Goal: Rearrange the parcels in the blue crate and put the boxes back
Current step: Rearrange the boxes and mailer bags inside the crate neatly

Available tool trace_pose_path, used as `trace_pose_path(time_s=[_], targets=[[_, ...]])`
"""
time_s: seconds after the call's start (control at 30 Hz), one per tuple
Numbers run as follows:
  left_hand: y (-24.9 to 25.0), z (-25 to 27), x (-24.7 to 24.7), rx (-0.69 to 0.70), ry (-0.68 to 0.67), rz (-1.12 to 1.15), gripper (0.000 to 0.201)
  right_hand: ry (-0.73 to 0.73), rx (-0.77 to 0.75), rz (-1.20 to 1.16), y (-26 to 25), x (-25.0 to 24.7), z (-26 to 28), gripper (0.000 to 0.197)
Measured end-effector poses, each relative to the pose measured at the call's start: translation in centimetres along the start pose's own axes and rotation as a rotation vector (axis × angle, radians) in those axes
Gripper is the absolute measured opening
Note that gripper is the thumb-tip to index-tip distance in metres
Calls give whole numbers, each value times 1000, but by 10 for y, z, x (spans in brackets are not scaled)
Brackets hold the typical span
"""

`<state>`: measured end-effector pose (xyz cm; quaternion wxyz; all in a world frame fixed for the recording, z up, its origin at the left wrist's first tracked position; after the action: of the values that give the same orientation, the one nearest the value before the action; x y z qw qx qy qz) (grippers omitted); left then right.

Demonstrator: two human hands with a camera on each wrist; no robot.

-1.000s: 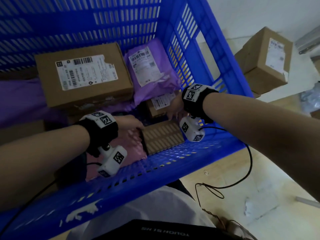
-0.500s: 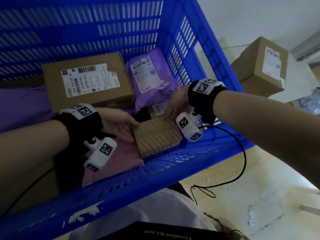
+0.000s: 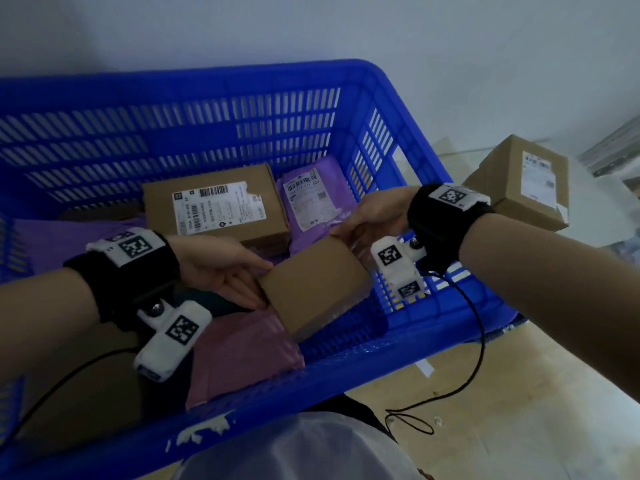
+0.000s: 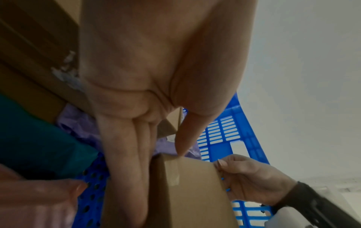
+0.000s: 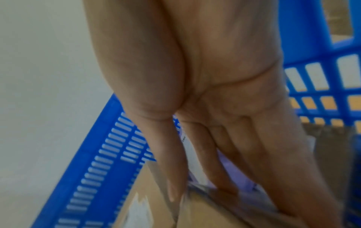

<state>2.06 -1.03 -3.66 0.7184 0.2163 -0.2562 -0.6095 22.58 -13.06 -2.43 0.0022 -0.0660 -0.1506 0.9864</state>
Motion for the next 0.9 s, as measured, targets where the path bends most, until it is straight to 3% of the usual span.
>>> trace_pose_path(time_s=[0.37,0.6,0.73,0.9], targets=[[7,46,-13,160,245,191,31,-16,-268,-134,-17,-4,30,20],[13,56,-19,337,497,294,24,23,-509,-293,-15,-13,36,25],[15,54,-22,385,523,346,19,32,-600,-285,-14,-16,44,38],[23,49,-16,392,408,404,21,55,-666,-342,-22,-12,46,53]])
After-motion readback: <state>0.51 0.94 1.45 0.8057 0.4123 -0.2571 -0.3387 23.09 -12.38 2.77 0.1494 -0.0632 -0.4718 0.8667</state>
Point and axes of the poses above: each hand's wrist, its own z-axis away from the middle knuckle, its own x-axis out of the palm, y = z × x, the point moved 3 cm from there along -z, towards the middle knuckle, and after that the axes turned 12 degrees about x, right-handed, at the moved point
